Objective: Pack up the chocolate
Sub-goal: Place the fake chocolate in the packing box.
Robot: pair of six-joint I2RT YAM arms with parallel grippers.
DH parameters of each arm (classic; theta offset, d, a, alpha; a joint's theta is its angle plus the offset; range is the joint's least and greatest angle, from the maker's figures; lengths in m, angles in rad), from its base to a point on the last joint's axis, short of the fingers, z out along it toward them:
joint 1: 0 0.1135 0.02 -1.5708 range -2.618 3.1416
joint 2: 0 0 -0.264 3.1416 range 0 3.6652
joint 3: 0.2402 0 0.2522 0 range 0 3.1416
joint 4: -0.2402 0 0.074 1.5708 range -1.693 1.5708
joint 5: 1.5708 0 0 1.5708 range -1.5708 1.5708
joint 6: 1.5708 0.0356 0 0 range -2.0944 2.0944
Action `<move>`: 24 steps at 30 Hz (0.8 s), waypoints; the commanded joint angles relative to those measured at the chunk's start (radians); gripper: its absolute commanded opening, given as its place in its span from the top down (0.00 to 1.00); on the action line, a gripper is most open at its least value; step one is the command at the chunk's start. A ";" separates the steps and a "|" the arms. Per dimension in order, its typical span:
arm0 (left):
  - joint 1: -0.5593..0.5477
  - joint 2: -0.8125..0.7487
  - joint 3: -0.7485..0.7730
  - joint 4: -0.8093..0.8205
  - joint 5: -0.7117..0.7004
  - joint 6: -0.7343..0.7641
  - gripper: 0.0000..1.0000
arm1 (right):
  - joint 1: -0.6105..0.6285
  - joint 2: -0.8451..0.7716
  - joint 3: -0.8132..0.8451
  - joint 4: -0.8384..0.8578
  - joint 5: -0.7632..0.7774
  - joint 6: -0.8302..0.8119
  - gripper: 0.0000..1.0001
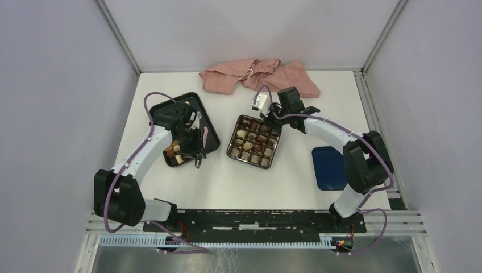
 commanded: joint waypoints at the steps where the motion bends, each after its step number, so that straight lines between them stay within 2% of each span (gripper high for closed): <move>1: -0.023 -0.057 -0.003 0.049 0.074 -0.030 0.80 | 0.013 -0.058 -0.017 0.112 0.053 0.063 1.00; 11: -0.168 -0.111 -0.014 0.128 0.111 -0.085 0.80 | 0.025 -0.086 -0.060 0.174 0.108 0.090 1.00; 18: -0.407 -0.084 -0.002 0.251 0.112 -0.205 0.80 | 0.025 -0.080 -0.060 0.164 0.091 0.089 1.00; 24: -0.542 0.026 0.035 0.310 0.076 -0.249 0.80 | 0.025 -0.079 -0.062 0.160 0.084 0.084 1.00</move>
